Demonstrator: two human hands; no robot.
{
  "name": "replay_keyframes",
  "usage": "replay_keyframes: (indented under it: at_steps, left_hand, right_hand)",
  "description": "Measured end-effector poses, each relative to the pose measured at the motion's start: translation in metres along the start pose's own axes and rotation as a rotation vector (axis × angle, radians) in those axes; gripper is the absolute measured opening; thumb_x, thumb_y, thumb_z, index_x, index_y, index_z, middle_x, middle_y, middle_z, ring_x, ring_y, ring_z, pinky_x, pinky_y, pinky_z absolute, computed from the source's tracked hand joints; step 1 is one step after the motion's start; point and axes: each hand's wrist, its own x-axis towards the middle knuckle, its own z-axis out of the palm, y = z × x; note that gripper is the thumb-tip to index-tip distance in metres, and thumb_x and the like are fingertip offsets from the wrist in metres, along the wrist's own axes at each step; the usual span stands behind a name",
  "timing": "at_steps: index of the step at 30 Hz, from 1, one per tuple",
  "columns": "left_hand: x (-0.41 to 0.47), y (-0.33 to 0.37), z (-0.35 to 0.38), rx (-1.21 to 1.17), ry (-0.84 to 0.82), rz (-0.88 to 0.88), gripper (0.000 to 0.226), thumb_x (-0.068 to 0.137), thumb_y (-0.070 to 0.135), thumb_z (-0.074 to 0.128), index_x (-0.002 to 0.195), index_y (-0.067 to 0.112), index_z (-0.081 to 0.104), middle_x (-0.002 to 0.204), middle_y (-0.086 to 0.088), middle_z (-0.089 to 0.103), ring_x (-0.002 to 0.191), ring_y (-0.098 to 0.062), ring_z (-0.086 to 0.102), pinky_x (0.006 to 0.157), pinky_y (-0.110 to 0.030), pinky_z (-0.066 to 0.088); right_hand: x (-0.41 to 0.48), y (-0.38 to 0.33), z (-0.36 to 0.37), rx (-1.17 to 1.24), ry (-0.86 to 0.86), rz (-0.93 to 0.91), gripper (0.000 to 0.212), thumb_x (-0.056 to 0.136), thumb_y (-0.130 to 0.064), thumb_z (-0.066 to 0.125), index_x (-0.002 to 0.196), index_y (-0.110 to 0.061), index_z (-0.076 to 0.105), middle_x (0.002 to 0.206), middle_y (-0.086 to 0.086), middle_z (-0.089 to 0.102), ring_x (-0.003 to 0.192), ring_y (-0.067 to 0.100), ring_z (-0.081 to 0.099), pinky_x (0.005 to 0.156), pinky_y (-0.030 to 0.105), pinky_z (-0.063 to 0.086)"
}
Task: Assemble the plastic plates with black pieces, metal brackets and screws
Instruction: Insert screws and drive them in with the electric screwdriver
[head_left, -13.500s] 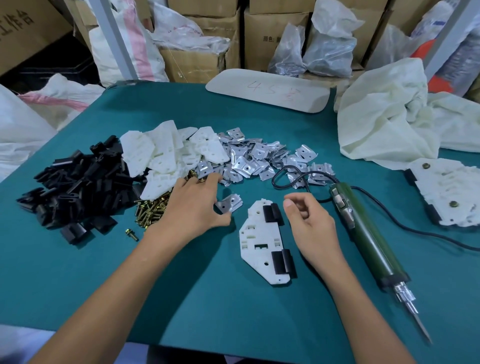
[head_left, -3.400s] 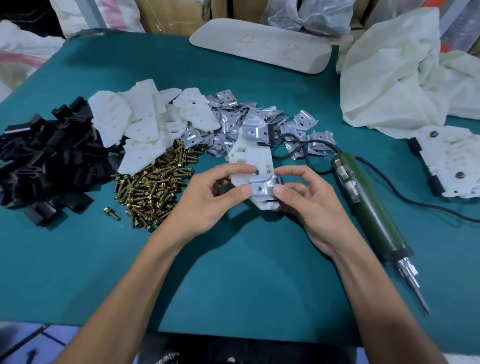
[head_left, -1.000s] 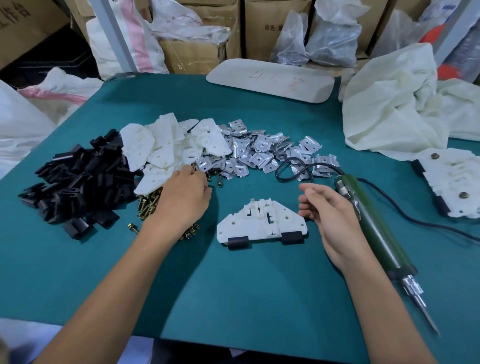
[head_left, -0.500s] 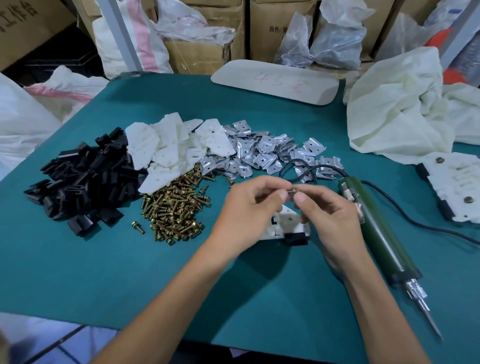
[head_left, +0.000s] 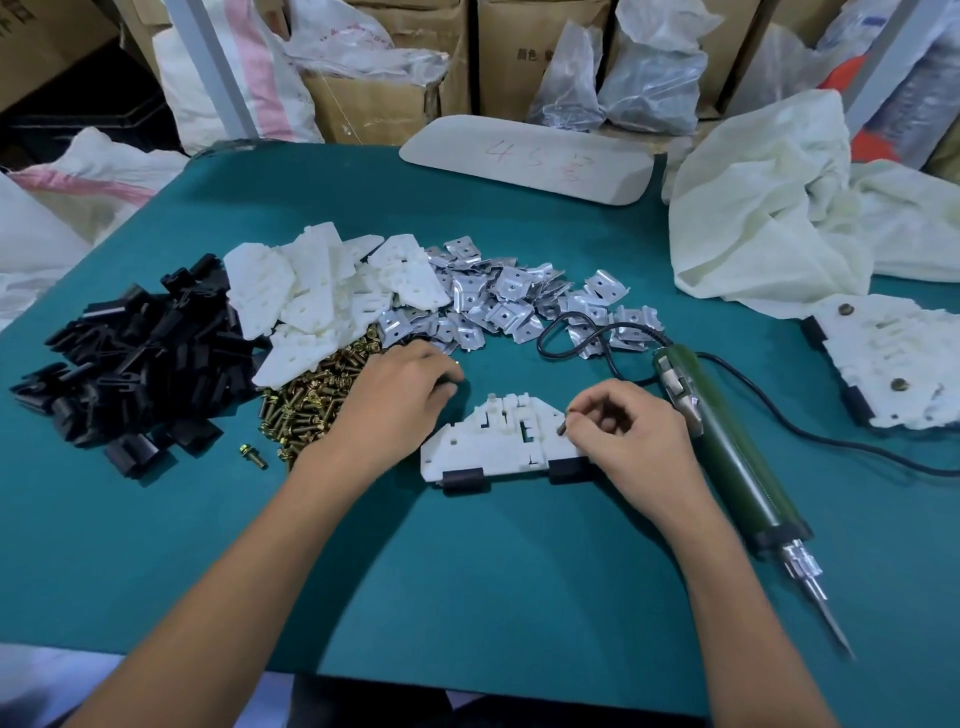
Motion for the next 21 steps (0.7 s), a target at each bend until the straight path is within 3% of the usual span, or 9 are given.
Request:
replay_keyframes:
  at_steps: [8, 12, 16, 21]
  left_hand:
    - [0.018, -0.002, 0.002, 0.036, 0.039, -0.079, 0.025, 0.101, 0.024, 0.058, 0.123, 0.015, 0.064, 0.107, -0.006, 0.067, 0.104, -0.030, 0.059, 0.092, -0.043, 0.046]
    - [0.013, -0.006, 0.004, 0.145, 0.051, -0.029, 0.031, 0.104, 0.018, 0.052, 0.132, 0.010, 0.062, 0.108, -0.014, 0.067, 0.103, -0.037, 0.059, 0.092, -0.044, 0.044]
    - [0.005, -0.008, 0.001, 0.145, 0.101, -0.043, 0.023, 0.103, 0.012, 0.052, 0.117, 0.008, 0.069, 0.100, -0.014, 0.067, 0.095, -0.038, 0.058, 0.088, -0.045, 0.044]
    - [0.004, -0.008, -0.009, 0.141, 0.065, -0.027, 0.020, 0.103, 0.018, 0.051, 0.114, 0.014, 0.067, 0.099, -0.006, 0.070, 0.094, -0.031, 0.063, 0.086, -0.042, 0.046]
  right_hand:
    - [-0.001, 0.005, 0.002, -0.234, -0.029, -0.144, 0.019, 0.068, -0.043, 0.061, 0.084, -0.035, 0.066, 0.084, -0.014, 0.062, 0.082, 0.011, 0.060, 0.071, 0.018, 0.045]
    - [-0.001, 0.006, 0.001, -0.244, -0.024, -0.152, 0.008, 0.077, -0.031, 0.071, 0.084, -0.035, 0.069, 0.088, -0.015, 0.062, 0.087, 0.008, 0.060, 0.074, 0.015, 0.042]
    - [-0.002, 0.007, 0.001, -0.219, -0.038, -0.149, 0.020, 0.084, -0.018, 0.078, 0.086, -0.038, 0.075, 0.091, -0.017, 0.064, 0.085, 0.003, 0.060, 0.072, 0.009, 0.039]
    - [0.000, 0.006, -0.001, -0.232, 0.007, -0.124, 0.019, 0.080, -0.031, 0.086, 0.077, -0.033, 0.067, 0.091, -0.019, 0.059, 0.082, 0.003, 0.059, 0.068, 0.010, 0.039]
